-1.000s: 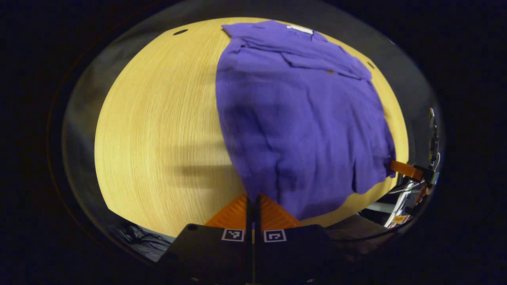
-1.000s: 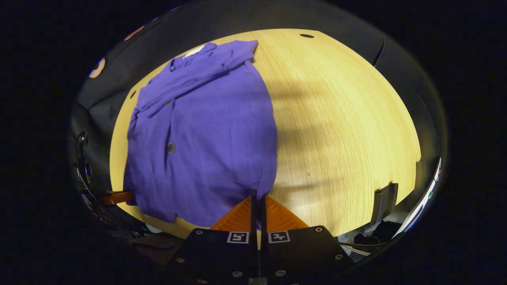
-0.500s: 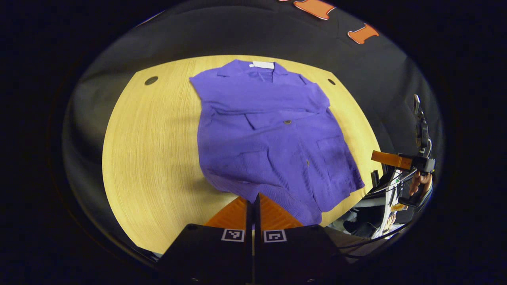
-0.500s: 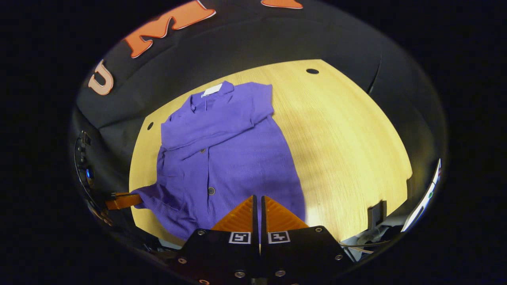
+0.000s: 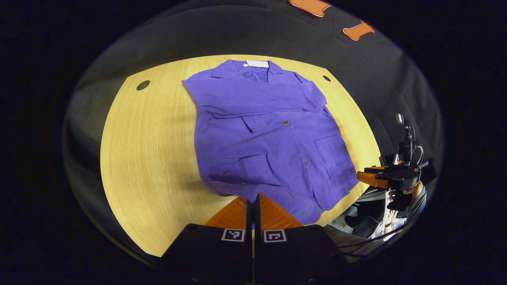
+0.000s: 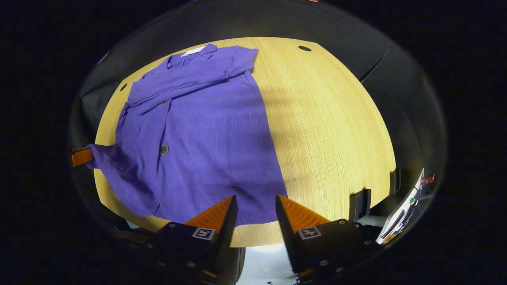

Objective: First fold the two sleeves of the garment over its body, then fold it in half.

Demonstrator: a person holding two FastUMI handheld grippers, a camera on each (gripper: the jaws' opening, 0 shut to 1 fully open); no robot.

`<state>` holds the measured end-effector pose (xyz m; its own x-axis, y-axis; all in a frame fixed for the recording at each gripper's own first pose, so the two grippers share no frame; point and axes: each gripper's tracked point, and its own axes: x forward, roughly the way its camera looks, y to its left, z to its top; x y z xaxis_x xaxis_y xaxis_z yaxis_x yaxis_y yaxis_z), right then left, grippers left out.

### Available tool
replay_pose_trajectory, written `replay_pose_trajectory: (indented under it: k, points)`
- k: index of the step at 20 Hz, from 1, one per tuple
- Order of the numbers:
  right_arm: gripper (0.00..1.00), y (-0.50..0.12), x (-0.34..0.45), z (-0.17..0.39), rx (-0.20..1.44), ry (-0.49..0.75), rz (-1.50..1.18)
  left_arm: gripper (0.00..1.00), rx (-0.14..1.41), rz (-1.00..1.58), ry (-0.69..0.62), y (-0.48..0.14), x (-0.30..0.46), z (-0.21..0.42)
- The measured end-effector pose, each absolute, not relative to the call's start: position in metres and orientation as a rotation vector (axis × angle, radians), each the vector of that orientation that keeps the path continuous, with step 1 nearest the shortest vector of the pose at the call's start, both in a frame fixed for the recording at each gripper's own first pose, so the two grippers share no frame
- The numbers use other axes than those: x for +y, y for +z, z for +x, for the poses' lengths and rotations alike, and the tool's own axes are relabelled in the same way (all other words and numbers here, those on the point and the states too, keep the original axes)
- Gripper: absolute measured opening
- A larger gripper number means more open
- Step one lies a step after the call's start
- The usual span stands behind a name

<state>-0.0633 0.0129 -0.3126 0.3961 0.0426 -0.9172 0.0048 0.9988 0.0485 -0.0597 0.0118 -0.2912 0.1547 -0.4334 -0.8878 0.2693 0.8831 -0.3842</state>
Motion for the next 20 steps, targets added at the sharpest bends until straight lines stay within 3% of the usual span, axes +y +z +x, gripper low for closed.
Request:
replay_pose_trajectory:
  k: [2, 4, 11, 13, 16, 20]
  points:
    - [0.87, -0.325, 0.002, -0.06, 1.173, 0.025, 0.019, 0.04, 1.337, -0.156, -0.478, -0.293, 0.011, -0.064]
    - [0.94, -0.341, 0.0, -0.061, 1.209, 0.036, 0.022, 0.03, 1.349, -0.162, -0.457, -0.294, 0.011, -0.069]
    - [0.94, -0.36, -0.003, -0.067, 1.279, 0.046, 0.079, 0.04, 1.379, -0.19, -0.39, -0.299, 0.016, -0.075]
    - [0.83, -0.361, -0.003, -0.067, 1.28, 0.042, 0.094, 0.03, 1.385, -0.202, -0.384, -0.301, 0.014, -0.076]
    - [0.02, -0.359, 0.003, -0.06, 1.257, -0.002, 0.179, 0.04, 1.387, -0.199, -0.391, -0.303, 0.011, -0.076]
    - [0.03, -0.325, 0.032, -0.041, 1.207, 0.095, 0.275, 0.04, 1.374, -0.186, -0.391, -0.299, 0.016, -0.076]
